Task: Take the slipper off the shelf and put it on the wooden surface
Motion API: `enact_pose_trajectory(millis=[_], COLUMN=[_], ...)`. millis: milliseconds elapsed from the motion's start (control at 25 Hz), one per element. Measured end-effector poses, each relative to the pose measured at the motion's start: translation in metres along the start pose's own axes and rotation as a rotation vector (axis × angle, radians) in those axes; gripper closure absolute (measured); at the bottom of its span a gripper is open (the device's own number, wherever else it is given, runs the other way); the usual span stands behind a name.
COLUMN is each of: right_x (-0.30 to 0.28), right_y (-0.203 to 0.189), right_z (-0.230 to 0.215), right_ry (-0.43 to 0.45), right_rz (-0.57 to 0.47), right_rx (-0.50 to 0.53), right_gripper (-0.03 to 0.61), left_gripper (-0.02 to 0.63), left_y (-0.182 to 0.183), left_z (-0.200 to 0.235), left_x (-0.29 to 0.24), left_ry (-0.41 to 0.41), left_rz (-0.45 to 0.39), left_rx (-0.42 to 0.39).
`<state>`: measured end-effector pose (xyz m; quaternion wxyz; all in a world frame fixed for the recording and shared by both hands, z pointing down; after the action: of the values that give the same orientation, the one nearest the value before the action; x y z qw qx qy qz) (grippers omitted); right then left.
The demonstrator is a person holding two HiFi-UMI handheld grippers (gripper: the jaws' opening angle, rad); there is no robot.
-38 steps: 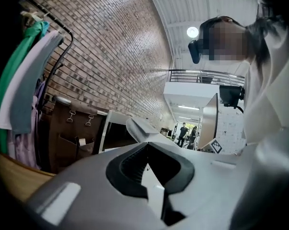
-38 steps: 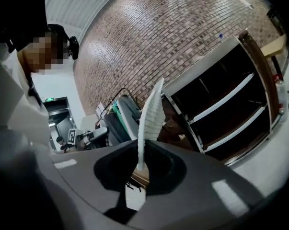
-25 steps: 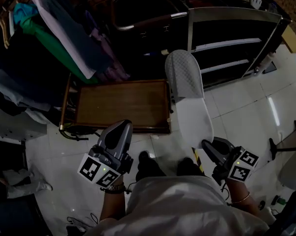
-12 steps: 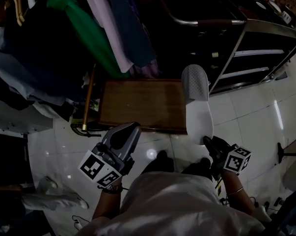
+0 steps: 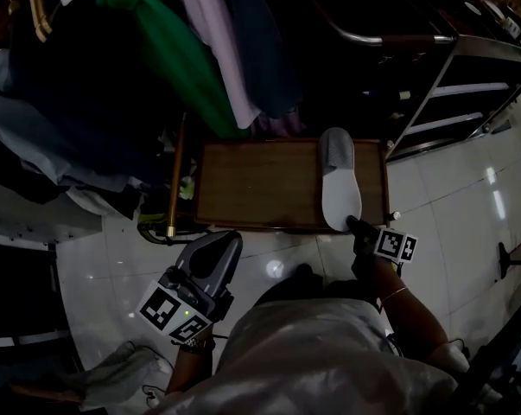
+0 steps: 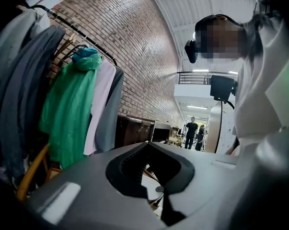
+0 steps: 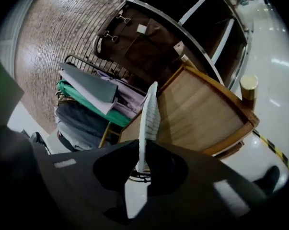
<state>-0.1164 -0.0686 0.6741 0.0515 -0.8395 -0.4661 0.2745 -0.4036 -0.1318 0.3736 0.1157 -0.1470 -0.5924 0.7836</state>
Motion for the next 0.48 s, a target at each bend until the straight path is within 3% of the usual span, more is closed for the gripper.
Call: enact_pose_trajectory(millis=[40, 160, 240, 480], right_x=[-0.002, -0.006, -0.006, 0.006], right_y=[0.001, 0.002, 0.000, -0.012], right_z=[-0.005, -0.023, -0.030, -0.023], right_ry=[-0.016, -0.101, -0.160, -0.255], right_rz=[-0.021, -0.036, -0.024, -0.011], right_rx=[-0.035, -0.130, -0.142, -0.143], right_gripper=[0.532, 0.422, 0.351, 0.255], left_gripper=[0.614, 0.614, 0.614, 0.614], left_y=[-0.001, -0.003, -0.002, -0.003], left_z=[0.002, 0.011, 0.017, 0.021], left_x=[0.002, 0.005, 0.005, -0.010], left_ry=[0.000, -0.001, -0.003, -0.052], left_rz=[0.001, 0.001, -0.010, -0.003], left_rx=[0.006, 0.016, 0.022, 0.025])
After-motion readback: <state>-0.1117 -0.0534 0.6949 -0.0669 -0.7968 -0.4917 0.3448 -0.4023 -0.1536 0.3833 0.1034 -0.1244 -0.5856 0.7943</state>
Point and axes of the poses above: the fingertips, and each gripper's own axes: x backward along the fingers, z to its left, y out of its top, the point moved 5 cm from there along x, backward along the fingers, and after that the axes turned 2 degrees about z, right-handed, at the moved point
